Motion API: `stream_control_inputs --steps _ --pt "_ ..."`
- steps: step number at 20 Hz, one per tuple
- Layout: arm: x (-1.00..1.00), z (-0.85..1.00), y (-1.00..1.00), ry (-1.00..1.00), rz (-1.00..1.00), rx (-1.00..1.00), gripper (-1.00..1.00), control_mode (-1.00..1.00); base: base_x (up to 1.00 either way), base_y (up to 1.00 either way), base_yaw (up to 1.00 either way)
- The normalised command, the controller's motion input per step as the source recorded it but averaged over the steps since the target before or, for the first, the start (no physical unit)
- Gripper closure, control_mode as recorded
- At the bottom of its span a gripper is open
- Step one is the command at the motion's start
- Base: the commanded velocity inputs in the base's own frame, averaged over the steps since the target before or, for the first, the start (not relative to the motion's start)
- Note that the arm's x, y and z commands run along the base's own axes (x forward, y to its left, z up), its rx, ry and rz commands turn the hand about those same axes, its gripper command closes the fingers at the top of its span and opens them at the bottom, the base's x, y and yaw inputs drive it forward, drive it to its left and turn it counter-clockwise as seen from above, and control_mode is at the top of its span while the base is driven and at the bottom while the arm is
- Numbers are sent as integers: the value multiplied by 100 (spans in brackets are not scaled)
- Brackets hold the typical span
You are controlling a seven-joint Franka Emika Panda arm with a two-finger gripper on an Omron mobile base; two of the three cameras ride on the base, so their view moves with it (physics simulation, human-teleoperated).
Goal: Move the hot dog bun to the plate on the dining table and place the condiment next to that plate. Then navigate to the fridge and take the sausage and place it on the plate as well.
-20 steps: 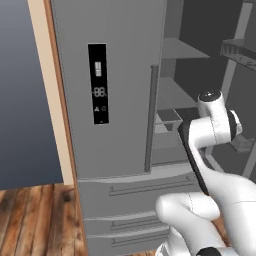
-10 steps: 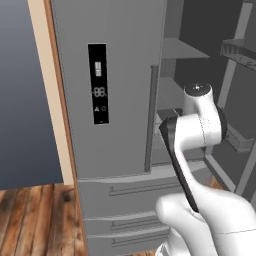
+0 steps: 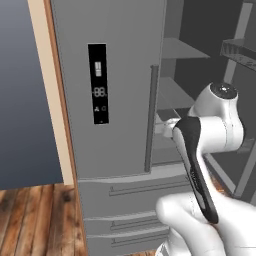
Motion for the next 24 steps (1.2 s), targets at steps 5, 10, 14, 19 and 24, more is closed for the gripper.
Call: stream_control_inputs --steps 5,10,14,19,24 --pt "27 -2 19 -27 5 -6 -100 -100 0 0 0" --pt "66 -3 0 -2 6 -9 -100 -100 0 0 0" --pt "54 0 21 0 8 -8 -100 -100 0 0 0" --pt "40 -6 36 0 11 -1 -100 -100 0 0 0" --pt "57 -17 5 -2 6 3 -100 -100 0 0 0"
